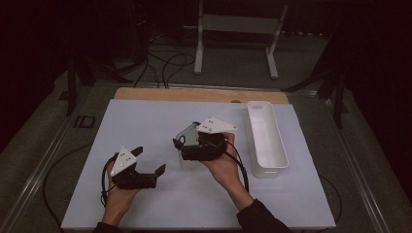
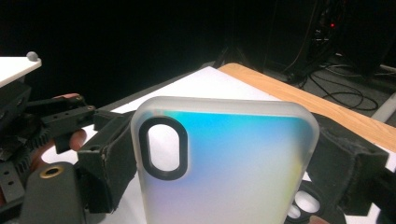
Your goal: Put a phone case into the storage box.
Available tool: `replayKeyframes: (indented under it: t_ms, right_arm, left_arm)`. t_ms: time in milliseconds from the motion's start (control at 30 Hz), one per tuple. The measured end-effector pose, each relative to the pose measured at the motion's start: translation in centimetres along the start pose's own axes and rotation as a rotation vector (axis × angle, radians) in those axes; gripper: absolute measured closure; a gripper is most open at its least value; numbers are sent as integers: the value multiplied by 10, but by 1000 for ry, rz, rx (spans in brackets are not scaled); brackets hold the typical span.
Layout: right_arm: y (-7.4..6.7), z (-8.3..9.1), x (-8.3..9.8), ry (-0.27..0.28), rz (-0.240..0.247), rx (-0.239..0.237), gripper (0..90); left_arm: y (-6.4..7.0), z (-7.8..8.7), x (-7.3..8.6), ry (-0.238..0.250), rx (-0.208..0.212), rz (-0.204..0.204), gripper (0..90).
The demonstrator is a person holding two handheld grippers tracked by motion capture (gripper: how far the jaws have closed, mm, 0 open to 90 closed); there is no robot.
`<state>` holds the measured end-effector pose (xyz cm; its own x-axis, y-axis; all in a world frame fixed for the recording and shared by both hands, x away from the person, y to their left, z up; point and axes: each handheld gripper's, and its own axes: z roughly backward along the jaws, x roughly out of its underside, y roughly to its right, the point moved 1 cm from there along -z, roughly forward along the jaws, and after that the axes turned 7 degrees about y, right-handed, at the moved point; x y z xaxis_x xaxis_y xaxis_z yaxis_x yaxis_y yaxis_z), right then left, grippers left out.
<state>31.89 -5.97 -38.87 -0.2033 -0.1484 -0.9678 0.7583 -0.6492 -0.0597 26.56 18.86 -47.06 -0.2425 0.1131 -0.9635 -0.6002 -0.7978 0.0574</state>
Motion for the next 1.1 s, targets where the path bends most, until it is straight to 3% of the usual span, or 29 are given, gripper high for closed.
replayKeyframes:
  t_ms: [267, 633, 1100]
  right_arm:
    - [6, 3, -2, 8, -2, 15, 166]
    - [17, 7, -6, 24, -2, 49, 166]
    - [43, 9, -10, 32, -68, 99, 166]
  left_arm:
    - [-15, 15, 12, -7, -47, -5, 0]
    - [-21, 25, 23, -2, -114, -19, 0]
    - [-26, 30, 24, 20, -159, -12, 0]
